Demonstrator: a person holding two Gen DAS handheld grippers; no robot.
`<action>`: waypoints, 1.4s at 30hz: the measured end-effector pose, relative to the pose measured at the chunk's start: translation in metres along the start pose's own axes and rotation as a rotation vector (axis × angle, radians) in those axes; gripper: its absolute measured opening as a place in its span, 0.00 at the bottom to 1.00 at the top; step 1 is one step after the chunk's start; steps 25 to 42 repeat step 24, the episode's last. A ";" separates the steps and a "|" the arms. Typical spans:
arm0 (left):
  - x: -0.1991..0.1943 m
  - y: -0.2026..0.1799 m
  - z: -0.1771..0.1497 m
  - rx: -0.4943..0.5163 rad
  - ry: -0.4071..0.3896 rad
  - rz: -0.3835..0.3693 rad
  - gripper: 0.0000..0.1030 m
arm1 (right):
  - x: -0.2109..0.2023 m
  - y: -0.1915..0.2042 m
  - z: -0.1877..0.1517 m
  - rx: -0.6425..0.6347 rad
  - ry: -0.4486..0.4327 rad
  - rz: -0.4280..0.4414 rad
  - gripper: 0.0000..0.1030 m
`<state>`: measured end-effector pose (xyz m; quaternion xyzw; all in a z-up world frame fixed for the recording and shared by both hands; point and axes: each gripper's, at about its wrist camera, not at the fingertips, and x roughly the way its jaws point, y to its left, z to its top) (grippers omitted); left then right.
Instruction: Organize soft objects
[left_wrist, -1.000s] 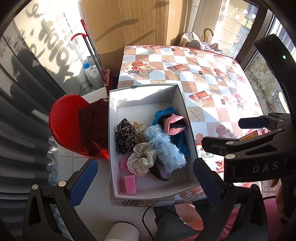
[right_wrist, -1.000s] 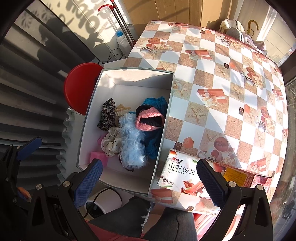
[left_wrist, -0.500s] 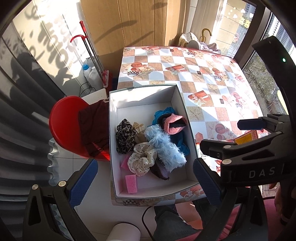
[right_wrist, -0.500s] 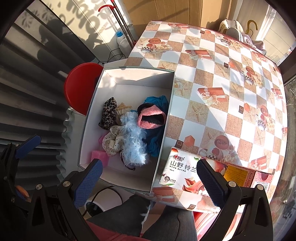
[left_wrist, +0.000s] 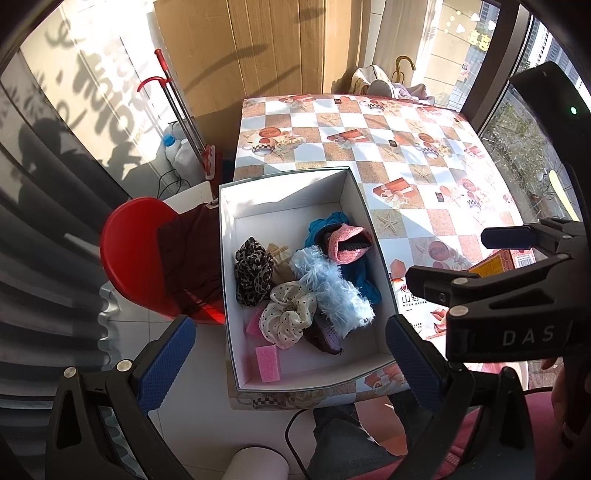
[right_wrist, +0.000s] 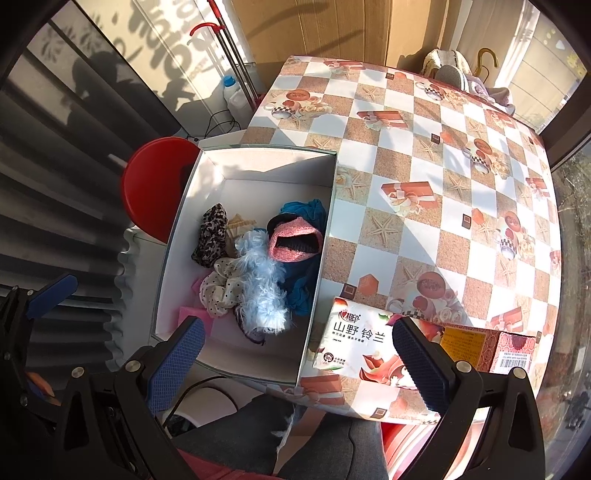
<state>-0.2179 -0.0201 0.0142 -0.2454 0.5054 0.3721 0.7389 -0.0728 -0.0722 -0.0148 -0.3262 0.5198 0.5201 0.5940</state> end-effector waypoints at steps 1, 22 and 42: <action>0.000 0.000 0.000 0.001 0.001 0.000 1.00 | 0.000 0.001 -0.001 0.002 -0.002 0.000 0.99; -0.011 0.033 -0.023 -0.051 -0.030 -0.021 1.00 | 0.004 0.029 -0.012 -0.022 -0.005 0.010 0.99; -0.015 0.038 -0.023 -0.069 -0.055 -0.054 1.00 | 0.001 0.028 -0.011 -0.012 -0.013 0.033 0.99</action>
